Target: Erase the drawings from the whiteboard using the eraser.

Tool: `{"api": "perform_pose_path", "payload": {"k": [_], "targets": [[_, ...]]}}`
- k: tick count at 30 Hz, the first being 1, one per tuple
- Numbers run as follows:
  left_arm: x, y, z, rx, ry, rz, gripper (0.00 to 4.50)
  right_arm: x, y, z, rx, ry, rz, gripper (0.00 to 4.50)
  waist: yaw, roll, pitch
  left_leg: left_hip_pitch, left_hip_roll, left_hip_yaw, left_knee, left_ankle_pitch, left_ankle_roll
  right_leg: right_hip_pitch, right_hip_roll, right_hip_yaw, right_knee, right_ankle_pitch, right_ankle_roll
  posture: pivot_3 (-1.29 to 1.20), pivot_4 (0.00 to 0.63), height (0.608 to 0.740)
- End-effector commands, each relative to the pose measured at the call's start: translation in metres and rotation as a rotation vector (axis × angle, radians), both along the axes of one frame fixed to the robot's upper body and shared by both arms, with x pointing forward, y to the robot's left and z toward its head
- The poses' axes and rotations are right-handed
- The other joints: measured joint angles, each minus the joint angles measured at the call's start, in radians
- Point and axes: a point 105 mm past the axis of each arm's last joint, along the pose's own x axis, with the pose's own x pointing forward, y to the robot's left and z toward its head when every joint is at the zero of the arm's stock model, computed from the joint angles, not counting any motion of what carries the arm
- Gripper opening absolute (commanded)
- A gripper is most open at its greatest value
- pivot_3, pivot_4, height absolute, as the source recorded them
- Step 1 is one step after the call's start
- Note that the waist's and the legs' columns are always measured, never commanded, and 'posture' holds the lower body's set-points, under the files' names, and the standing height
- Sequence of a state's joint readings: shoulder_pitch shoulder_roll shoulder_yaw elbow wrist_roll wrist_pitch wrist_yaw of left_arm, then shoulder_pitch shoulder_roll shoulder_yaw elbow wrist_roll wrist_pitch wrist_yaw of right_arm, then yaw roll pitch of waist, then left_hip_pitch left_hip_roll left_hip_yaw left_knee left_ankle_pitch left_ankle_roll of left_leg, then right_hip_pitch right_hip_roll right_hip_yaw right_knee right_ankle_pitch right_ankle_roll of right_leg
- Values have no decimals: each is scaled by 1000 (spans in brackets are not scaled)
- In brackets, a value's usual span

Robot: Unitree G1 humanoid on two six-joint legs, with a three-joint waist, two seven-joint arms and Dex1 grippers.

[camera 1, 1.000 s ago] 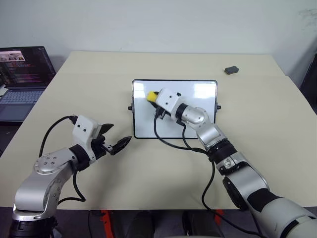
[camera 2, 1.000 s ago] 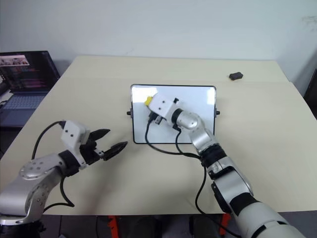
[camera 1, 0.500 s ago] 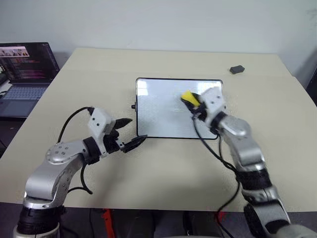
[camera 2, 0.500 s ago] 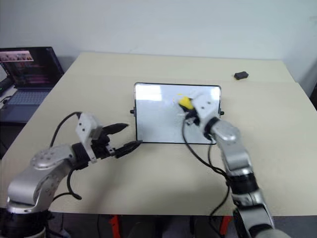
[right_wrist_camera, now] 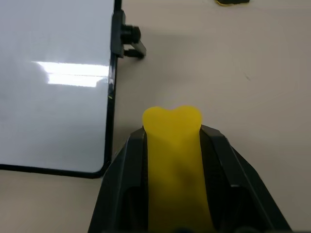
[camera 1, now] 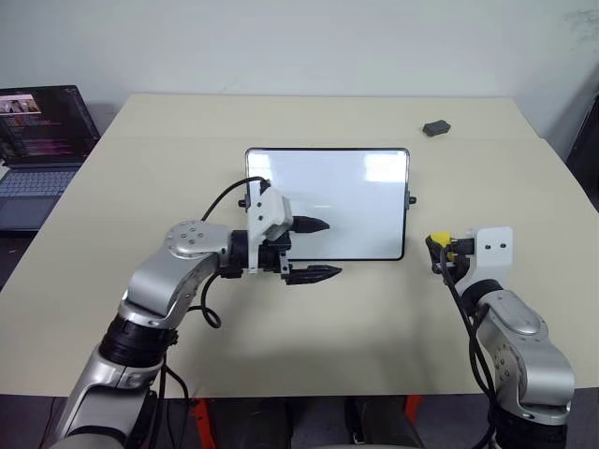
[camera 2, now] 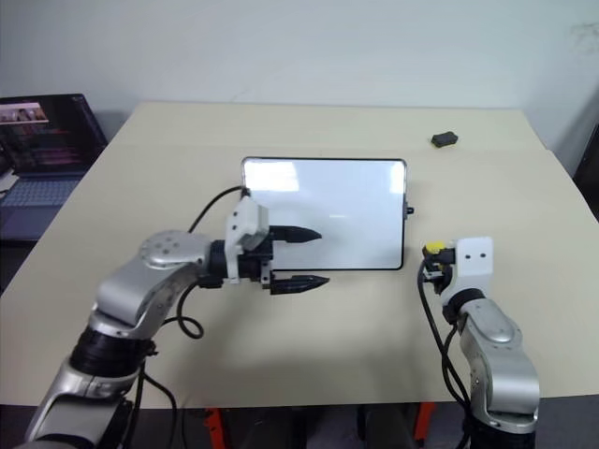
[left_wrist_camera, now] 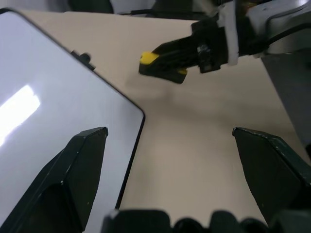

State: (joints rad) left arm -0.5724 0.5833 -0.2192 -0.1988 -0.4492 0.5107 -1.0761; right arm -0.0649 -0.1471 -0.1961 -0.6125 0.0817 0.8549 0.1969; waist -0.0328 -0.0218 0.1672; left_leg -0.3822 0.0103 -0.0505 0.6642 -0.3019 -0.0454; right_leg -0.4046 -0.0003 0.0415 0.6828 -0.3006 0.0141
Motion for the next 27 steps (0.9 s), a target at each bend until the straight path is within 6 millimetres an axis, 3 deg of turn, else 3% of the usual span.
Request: {"api": "perform_pose_path", "payload": {"k": [1, 6, 18, 27], "targets": [[-6, -14, 4, 6, -49, -85, 4500, -2, -8, 0, 12, 2, -49, 1108, 0, 0, 0, 0, 0, 0, 0, 0, 0, 0, 0, 0, 0, 0, 0, 0, 150, 740], [-10, -26, -1, 40, -72, -156, 4500, 0, -9, -11, 28, 52, -55, 1108, 0, 0, 0, 0, 0, 0, 0, 0, 0, 0, 0, 0, 0, 0, 0, 0, 150, 740], [-10, -27, -11, 65, -67, -150, 4500, 11, -9, -19, 18, 81, -12, 1108, 0, 0, 0, 0, 0, 0, 1, 0, 0, 0, 1, 1, 1, 0, 0, 0, 150, 740], [-13, -24, -16, 58, -58, -108, 4500, 14, -4, -19, 21, 70, 11, 4230, 0, 0, 0, 0, 0, 0, 1, 0, 1, 0, 1, 1, 1, 0, 0, 0, 150, 740]]}}
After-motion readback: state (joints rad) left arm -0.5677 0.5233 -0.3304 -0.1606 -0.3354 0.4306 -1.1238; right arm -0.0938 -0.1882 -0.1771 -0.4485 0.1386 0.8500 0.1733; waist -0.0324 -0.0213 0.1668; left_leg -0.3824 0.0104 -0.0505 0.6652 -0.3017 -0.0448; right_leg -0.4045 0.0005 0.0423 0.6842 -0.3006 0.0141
